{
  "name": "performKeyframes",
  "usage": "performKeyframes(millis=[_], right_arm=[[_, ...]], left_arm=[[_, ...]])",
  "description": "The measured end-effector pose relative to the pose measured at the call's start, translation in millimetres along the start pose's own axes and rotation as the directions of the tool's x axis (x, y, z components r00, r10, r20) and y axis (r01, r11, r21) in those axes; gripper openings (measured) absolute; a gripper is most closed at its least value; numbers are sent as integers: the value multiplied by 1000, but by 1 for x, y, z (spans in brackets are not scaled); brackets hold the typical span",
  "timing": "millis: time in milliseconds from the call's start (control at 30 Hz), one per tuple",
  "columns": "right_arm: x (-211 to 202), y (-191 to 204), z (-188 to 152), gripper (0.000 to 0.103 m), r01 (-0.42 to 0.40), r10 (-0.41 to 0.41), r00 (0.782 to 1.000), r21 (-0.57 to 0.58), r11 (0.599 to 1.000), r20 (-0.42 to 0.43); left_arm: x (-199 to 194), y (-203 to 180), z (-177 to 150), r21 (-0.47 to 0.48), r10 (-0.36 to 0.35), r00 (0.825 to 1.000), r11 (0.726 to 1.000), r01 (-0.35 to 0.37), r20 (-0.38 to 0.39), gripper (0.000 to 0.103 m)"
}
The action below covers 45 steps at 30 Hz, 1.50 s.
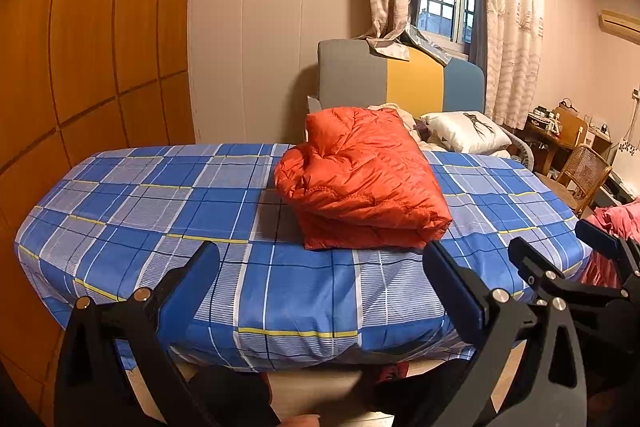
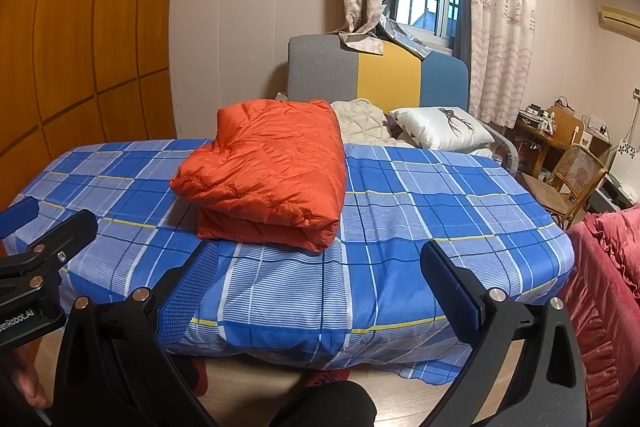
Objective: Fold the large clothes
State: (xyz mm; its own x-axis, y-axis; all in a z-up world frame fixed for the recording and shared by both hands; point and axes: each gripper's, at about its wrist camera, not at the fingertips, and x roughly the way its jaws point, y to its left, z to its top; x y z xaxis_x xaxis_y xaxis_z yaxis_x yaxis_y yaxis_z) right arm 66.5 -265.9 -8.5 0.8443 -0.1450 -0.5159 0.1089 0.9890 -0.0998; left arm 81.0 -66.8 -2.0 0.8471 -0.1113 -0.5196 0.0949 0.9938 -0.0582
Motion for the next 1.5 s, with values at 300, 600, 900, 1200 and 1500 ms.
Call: performKeyframes(millis=[300,600,900,1200,1500], right_arm=[[2,0,1,100,6,-6,1000,-6,1000,-3],[2,-4,1,100,10,-10,1000,7,1000,2],[2,-5,0,100,13,-13,1000,10,1000,5],[2,-5,1,100,11,-11,1000,10,1000,6],[2,-3,1,100,12,-12,1000,8,1000,12]], left_arm=[[-3,2,0,3,-10,1000,1000,10,26,101],[0,0,1,2,14,1000,1000,-14,4,101],[1,2,1,-8,19,1000,1000,-19,1,101],[1,2,1,-11,14,1000,1000,-14,-2,101],[0,2,1,-10,17,1000,1000,-17,-1,101]])
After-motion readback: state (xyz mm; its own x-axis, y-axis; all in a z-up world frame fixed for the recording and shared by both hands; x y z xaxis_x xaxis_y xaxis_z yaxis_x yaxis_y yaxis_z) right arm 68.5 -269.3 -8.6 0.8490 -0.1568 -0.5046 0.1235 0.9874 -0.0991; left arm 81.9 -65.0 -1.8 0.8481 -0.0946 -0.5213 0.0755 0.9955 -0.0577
